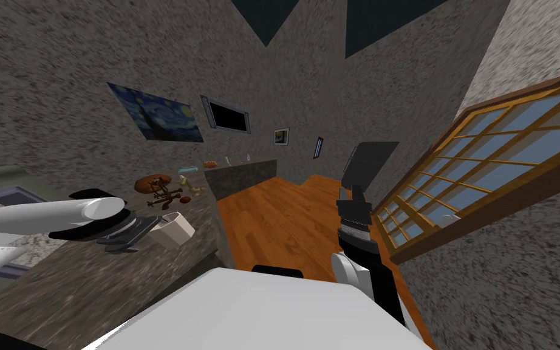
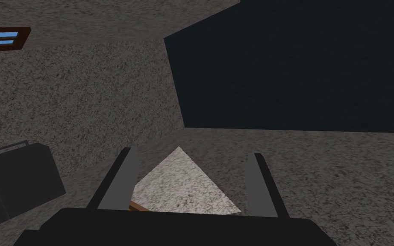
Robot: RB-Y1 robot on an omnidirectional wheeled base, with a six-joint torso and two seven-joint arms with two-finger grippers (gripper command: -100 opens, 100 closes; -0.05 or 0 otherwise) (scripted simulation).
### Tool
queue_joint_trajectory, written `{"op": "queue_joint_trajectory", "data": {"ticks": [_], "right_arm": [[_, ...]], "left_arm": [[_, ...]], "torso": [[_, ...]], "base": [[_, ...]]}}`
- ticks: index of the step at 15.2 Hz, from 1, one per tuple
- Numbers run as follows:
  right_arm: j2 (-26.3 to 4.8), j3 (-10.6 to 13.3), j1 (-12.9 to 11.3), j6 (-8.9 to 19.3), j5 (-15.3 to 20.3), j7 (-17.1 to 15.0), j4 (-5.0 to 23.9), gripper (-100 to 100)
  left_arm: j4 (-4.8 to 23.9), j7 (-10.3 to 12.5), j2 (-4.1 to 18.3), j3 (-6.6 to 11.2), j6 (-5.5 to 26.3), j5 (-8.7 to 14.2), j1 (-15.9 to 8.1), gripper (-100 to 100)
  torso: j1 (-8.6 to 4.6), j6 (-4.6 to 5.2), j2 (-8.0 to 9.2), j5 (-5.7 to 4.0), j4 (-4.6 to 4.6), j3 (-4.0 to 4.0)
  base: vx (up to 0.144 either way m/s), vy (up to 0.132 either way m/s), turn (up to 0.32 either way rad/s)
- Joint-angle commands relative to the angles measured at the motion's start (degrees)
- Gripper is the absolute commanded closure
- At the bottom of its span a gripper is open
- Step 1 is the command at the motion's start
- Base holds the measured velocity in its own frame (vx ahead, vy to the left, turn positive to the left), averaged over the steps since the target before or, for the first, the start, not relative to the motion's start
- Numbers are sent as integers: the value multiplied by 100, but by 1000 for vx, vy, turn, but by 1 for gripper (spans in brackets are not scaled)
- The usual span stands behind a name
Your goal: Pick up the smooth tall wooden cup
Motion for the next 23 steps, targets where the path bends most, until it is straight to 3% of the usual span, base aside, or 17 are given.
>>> {"op": "queue_joint_trajectory", "data": {"ticks": [1,3,6,8,9,15,19,20,21,23], "right_arm": [[0,0,0,0,0,0,0,0],[0,0,0,0,0,0,0,0],[0,0,0,0,0,0,0,0],[0,0,0,0,0,0,0,0],[0,0,0,0,0,0,0,0],[0,0,0,0,0,0,0,0],[0,0,-1,0,0,0,0,0],[0,0,-1,0,0,0,0,0],[0,0,-1,0,0,0,0,0],[0,0,-1,0,0,0,0,0]], "left_arm": [[136,-27,122,84,286,159,6,-100],[136,-27,122,84,425,159,6,-100],[356,-71,296,196,829,389,9,-100],[356,-71,296,196,938,389,9,-100],[448,-89,367,242,1150,484,12,-100],[673,-133,530,352,1668,716,20,-100],[771,-189,291,119,1283,491,-46,-100],[758,-161,367,141,1373,541,-69,-100],[763,-163,356,128,1348,531,-73,100],[763,-163,357,129,1346,532,-72,100]], "torso": [[0,0,0,0,0,0],[1,0,-1,0,0,0],[4,0,3,0,1,2],[3,0,-1,0,0,0],[3,0,1,1,0,1],[5,0,3,1,1,2],[5,1,22,3,4,12],[4,1,28,3,6,16],[3,-1,29,1,7,17],[2,-1,25,1,6,15]], "base": [[47,-3,-17],[42,0,-14],[43,5,-19],[45,3,-12],[40,2,-14],[39,8,-13],[-11,3,-48],[-22,0,-23],[-7,1,-1],[-2,0,5]]}}
